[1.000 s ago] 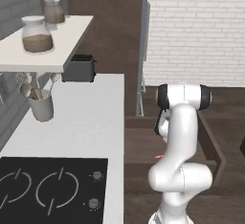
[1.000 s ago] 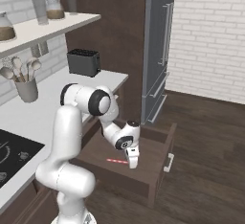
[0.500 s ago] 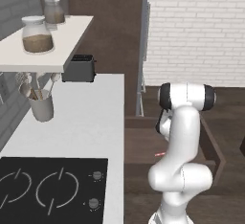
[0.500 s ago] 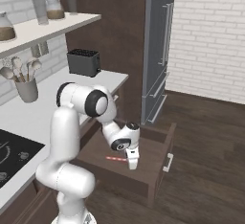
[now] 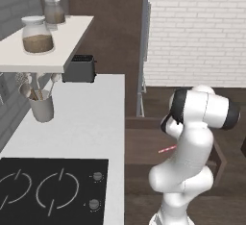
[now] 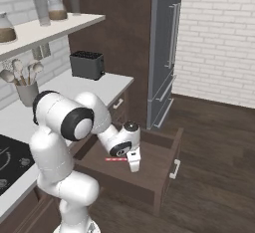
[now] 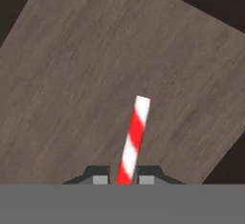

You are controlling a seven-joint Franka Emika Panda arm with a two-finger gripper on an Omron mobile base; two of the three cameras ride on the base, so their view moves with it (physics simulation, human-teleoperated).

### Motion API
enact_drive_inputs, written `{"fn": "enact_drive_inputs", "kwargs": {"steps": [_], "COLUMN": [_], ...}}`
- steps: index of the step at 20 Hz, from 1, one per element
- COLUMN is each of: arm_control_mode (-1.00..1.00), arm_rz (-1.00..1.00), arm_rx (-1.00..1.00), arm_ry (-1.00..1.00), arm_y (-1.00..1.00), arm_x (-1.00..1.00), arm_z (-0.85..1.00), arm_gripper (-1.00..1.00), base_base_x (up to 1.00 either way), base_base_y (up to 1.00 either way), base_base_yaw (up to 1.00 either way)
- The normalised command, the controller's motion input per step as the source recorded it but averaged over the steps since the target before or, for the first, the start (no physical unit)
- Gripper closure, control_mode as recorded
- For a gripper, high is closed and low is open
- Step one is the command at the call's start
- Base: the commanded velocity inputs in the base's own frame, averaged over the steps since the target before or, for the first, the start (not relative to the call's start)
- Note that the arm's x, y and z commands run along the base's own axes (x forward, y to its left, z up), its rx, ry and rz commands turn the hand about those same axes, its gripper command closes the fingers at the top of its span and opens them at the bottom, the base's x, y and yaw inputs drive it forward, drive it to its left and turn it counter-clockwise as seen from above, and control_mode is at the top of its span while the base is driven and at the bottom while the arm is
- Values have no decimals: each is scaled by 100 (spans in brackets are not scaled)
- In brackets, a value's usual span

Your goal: Take a straw from the drawer in front and place it inside the glass cup on the dining counter.

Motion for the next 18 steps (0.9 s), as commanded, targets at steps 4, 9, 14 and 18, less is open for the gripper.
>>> {"fn": "enact_drive_inputs", "kwargs": {"steps": [4, 9, 14, 18], "arm_control_mode": [-100, -100, -100, -100], "arm_rz": [0, 2, 7, 8], "arm_rx": [0, 1, 7, 4], "arm_ry": [-2, 2, 15, 18], "arm_y": [0, 0, 0, 0], "arm_x": [0, 16, 25, 2], "arm_z": [100, 100, 100, 100], "arm_gripper": [100, 100, 100, 100], "base_base_x": [0, 0, 0, 0], "base_base_y": [0, 0, 0, 0], "base_base_yaw": [0, 0, 0, 0]}}
